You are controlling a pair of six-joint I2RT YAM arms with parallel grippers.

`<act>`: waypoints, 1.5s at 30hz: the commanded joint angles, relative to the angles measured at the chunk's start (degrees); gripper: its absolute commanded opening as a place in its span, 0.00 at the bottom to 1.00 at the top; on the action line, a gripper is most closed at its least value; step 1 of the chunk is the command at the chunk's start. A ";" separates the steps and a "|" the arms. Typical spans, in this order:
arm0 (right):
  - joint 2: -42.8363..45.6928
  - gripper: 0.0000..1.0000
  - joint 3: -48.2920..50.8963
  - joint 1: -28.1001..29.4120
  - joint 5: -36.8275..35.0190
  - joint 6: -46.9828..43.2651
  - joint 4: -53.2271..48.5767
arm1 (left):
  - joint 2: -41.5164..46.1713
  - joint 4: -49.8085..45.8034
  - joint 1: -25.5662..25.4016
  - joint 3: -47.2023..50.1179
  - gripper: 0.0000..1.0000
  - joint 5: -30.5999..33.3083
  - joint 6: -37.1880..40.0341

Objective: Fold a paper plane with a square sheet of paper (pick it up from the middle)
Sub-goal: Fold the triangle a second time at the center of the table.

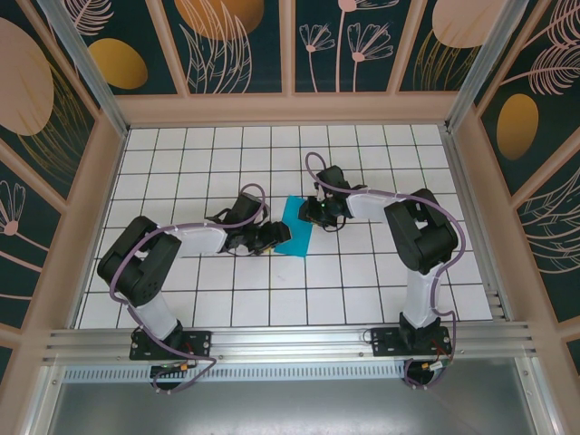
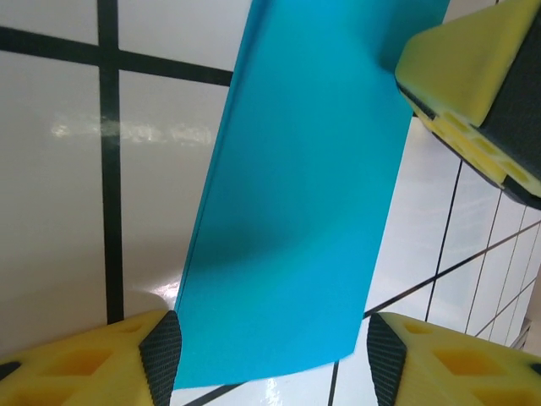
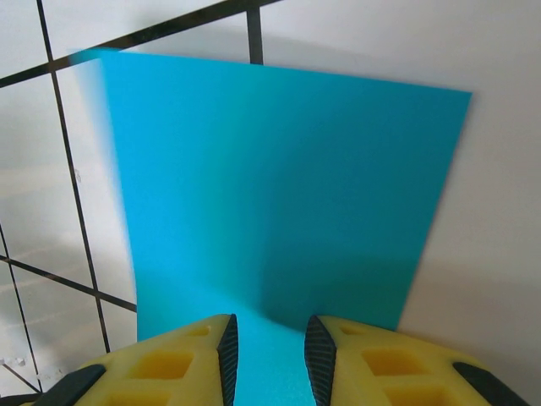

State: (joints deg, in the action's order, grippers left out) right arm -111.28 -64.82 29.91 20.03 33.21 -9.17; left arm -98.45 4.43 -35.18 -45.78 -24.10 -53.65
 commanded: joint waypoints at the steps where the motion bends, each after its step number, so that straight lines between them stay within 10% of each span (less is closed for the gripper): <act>1: -5.35 0.33 3.20 -0.72 -4.45 -0.26 -2.96 | -0.57 -0.19 -0.46 -0.72 0.62 -3.90 1.48; 16: -5.83 0.33 3.81 -1.13 -4.61 -0.26 -2.98 | -0.07 -6.53 -0.50 -2.48 0.61 3.71 3.49; 45: -5.78 0.33 4.51 -1.70 -2.82 -0.47 -2.48 | 2.30 2.82 -1.31 -2.29 0.56 -5.05 3.02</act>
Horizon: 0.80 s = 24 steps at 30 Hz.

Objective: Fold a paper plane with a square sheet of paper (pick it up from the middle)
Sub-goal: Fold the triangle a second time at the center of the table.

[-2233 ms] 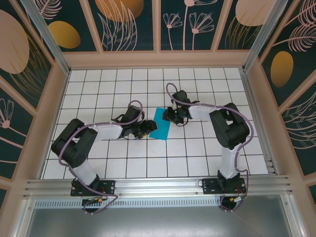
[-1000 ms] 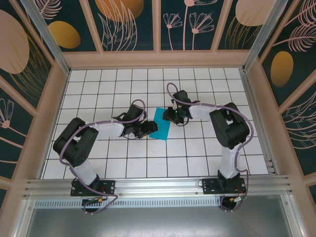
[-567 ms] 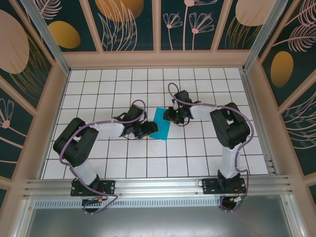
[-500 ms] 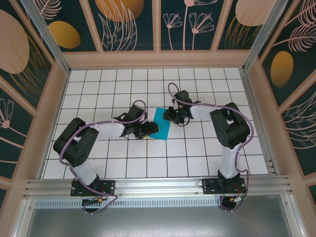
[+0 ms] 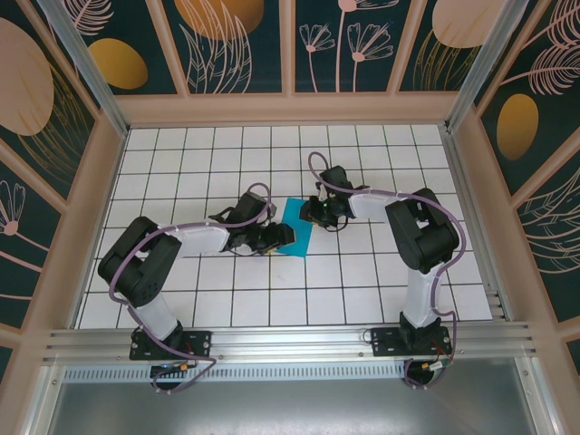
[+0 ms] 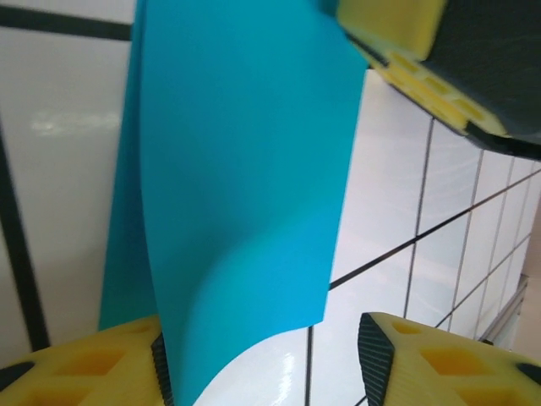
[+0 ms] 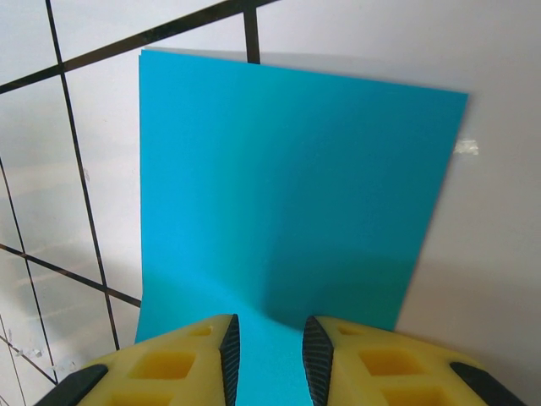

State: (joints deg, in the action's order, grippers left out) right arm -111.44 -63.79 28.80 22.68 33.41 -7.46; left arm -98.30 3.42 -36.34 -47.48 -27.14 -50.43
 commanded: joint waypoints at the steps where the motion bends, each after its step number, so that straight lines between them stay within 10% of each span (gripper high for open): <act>1: -5.61 0.32 3.50 -0.58 -5.32 -0.71 -4.14 | 2.23 4.55 -0.14 -0.66 0.56 -2.41 -0.35; 24: 1.28 0.28 3.53 -2.83 11.19 -3.26 1.66 | -5.78 14.53 -0.22 -3.67 0.52 -4.51 -3.33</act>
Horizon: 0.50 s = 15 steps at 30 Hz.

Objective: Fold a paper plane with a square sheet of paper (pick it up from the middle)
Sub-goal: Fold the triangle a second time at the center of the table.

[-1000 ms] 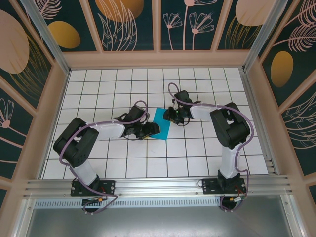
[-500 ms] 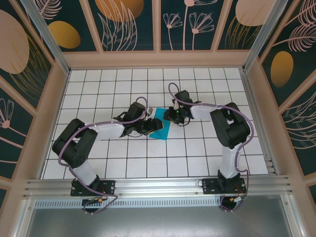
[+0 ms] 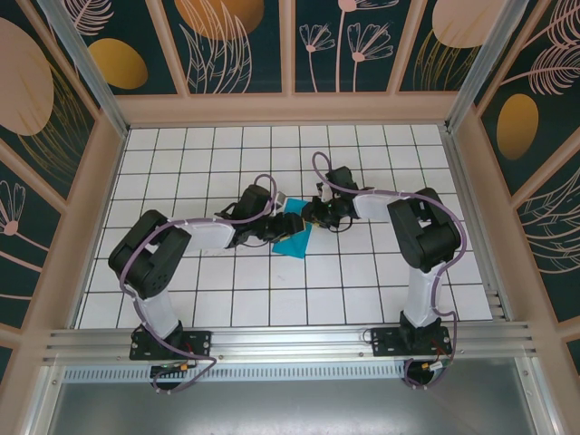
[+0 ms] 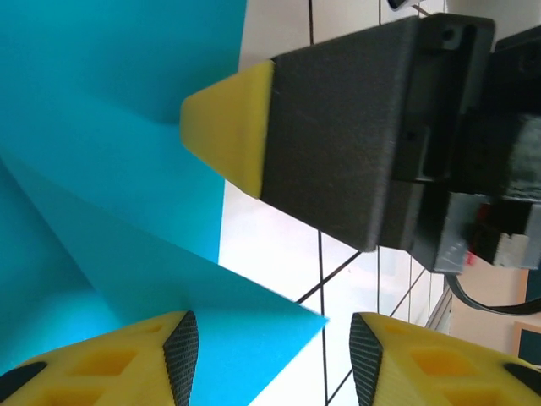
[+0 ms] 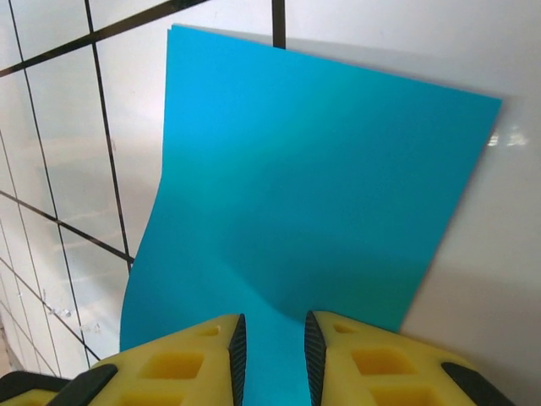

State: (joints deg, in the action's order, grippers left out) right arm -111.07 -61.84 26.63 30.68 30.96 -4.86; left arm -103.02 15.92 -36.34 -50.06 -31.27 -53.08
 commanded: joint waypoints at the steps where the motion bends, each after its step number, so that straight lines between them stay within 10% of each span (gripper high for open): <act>1: 1.56 0.28 1.84 -1.07 3.62 -0.73 -0.63 | -1.20 1.85 -0.22 -1.00 0.51 0.01 -0.60; 15: 12.12 0.35 12.08 -3.82 12.06 -2.01 5.16 | -2.90 0.44 -0.16 -0.74 0.36 3.48 -1.12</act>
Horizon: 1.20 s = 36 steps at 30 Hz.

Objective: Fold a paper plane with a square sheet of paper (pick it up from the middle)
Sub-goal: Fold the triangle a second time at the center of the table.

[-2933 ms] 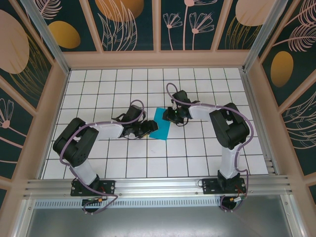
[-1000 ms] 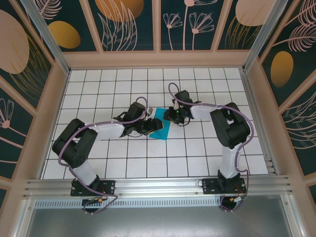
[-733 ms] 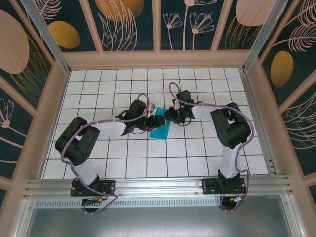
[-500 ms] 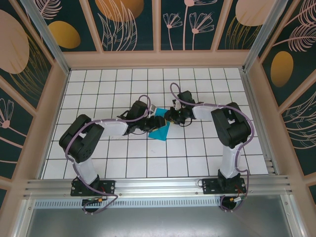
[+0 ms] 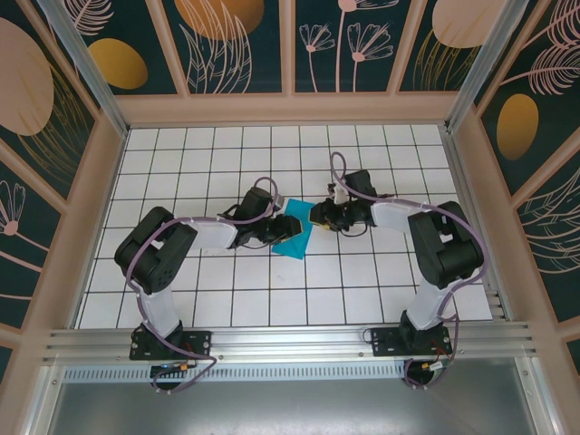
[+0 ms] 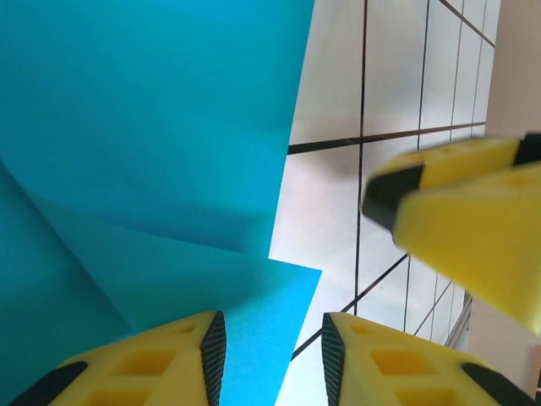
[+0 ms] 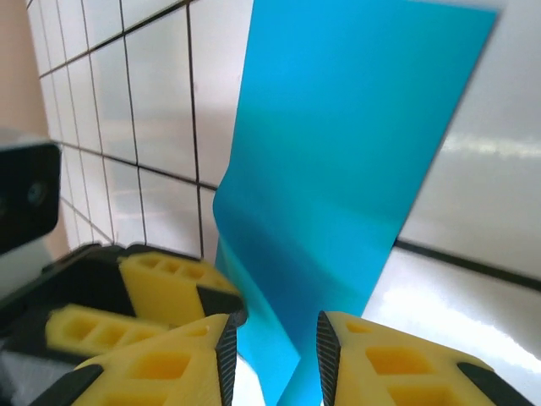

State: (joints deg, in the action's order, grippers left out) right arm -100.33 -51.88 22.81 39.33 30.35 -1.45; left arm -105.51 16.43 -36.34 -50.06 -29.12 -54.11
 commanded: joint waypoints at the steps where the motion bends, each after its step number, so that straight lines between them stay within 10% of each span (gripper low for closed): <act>1: 1.38 0.34 2.49 0.00 3.64 -1.67 1.64 | -0.48 -0.14 -0.22 -0.79 0.35 1.52 -0.08; 20: -3.25 0.33 -0.68 2.90 4.95 -4.06 0.42 | -0.22 -1.05 -0.14 -0.77 0.30 1.99 0.06; 36: -5.24 0.07 -2.33 2.94 -1.86 -4.59 -2.24 | 0.92 -0.05 -0.21 -1.02 0.30 0.25 -0.34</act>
State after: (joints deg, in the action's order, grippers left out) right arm -104.44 -52.38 25.52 39.55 27.07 -2.33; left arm -105.49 16.25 -36.34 -50.06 -28.03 -54.15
